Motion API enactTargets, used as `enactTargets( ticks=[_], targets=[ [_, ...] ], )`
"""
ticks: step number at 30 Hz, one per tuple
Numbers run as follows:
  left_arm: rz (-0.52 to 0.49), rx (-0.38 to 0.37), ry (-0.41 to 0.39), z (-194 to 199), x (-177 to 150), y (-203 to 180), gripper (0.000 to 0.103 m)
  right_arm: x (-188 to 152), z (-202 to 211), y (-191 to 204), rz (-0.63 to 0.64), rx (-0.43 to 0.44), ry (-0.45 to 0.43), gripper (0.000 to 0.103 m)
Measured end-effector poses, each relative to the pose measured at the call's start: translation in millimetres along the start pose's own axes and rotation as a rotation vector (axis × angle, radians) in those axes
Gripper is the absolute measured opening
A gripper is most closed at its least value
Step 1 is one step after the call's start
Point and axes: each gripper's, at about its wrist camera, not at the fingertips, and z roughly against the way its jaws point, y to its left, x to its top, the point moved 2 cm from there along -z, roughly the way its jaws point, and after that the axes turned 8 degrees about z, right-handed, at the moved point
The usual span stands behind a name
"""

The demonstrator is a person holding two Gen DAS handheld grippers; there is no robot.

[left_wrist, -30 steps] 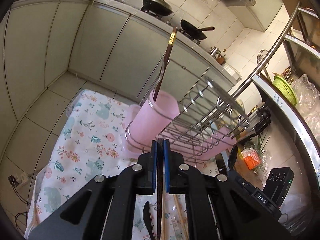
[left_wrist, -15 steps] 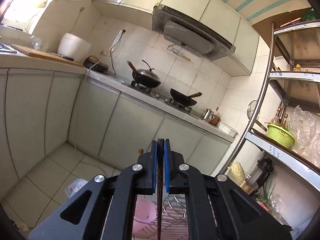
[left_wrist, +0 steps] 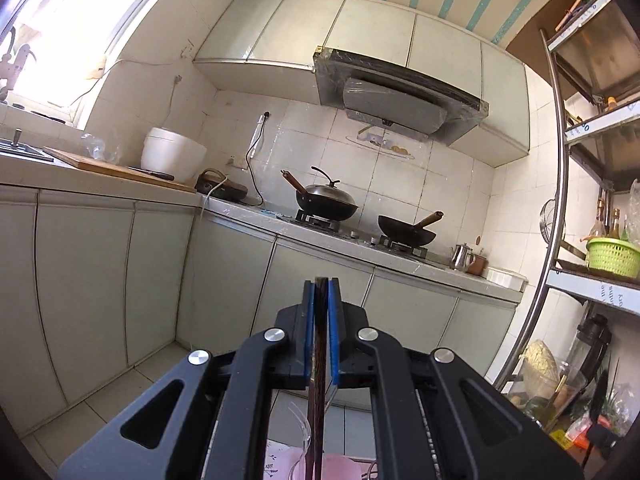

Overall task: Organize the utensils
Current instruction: 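Lift the dark chopstick and black spoon with both tools over the pink cup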

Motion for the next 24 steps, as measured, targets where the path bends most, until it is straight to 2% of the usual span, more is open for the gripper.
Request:
enactTargets(
  ticks=[8, 12, 17, 24],
  targets=[
    [-0.026, -0.010, 0.071, -1, -36, 8, 0.005, 35, -4, 3, 0.084, -0.092, -0.214, 0.009],
    [-0.032, -0.012, 0.081, 0, -47, 9, 0.006, 41, -16, -7, 0.081, -0.118, -0.257, 0.009],
    [0.012, -0.013, 0.100, -1, -54, 16, 0.006, 33, -32, -14, 0.107, -0.152, -0.297, 0.009],
    [0.033, -0.024, 0.121, -4, -59, 21, 0.006, 20, -56, -14, 0.174, -0.176, -0.310, 0.009]
  ],
)
